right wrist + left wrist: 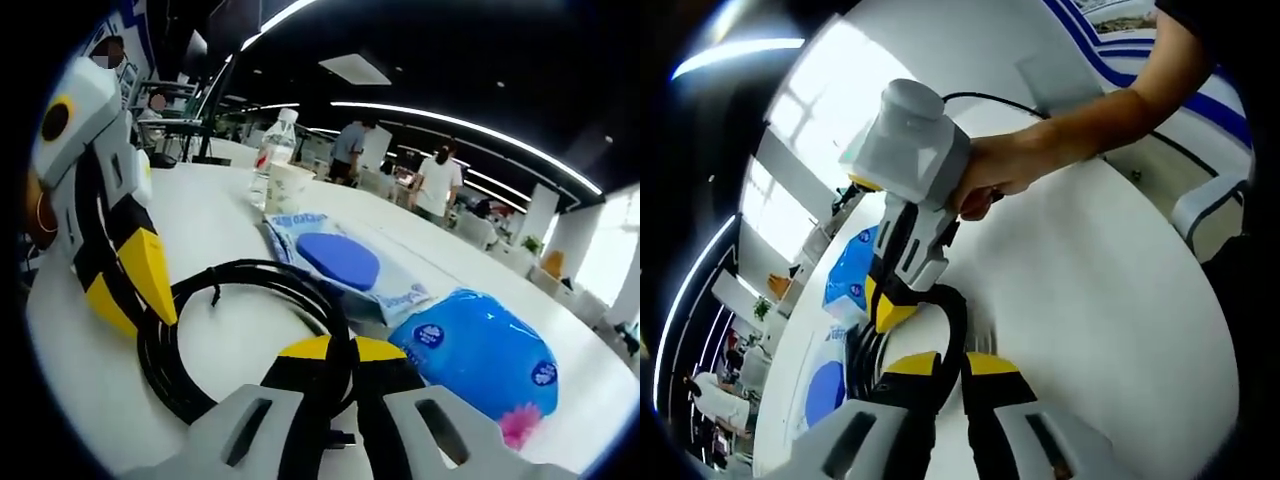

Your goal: Arrange the tabletop items into an orderly group along one side of the table until the central work area is clear of visible clutter.

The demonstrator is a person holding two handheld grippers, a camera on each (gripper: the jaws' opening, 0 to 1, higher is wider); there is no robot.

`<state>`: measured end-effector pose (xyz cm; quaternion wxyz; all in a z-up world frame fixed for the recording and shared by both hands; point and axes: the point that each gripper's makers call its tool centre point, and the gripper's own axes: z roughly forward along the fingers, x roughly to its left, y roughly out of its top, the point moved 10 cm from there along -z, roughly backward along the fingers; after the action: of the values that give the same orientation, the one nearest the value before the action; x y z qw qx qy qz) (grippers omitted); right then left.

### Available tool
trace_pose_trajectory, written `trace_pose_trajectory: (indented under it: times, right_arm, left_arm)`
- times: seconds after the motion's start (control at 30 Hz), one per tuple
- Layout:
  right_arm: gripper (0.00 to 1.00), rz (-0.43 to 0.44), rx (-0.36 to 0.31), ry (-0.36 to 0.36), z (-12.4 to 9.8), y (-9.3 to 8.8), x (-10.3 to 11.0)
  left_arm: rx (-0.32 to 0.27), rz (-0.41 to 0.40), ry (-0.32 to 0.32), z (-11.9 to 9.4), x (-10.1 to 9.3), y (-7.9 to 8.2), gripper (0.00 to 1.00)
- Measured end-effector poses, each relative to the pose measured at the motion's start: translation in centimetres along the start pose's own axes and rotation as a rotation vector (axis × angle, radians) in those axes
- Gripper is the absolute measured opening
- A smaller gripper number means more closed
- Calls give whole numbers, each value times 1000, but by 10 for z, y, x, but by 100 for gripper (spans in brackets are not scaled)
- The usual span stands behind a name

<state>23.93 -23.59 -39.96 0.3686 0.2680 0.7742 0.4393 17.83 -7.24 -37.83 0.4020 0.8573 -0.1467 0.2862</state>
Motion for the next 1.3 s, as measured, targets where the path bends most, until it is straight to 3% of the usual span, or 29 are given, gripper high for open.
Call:
trace_pose_trajectory:
  times: [0.2,0.43,0.83,0.93,1.3]
  right_arm:
    - [4,17,0,-25,-2,0,-3]
    - [5,29,-13,-30,-5,2,-3]
    - [16,50,-18,-35,-12,5,-2]
    - [19,60,-25,-32,-14,7,0]
    - [23,73,-23,-27,-21,8,5]
  left_arm:
    - [-37,-46,-9,-3,1,-1,10]
    - [-23,-57,1,-5,1,-4,15]
    - [-23,-80,24,-10,-1,-5,23]
    - [-26,-121,46,-12,0,-6,27]
    - [-26,-165,62,-20,-2,-12,31]
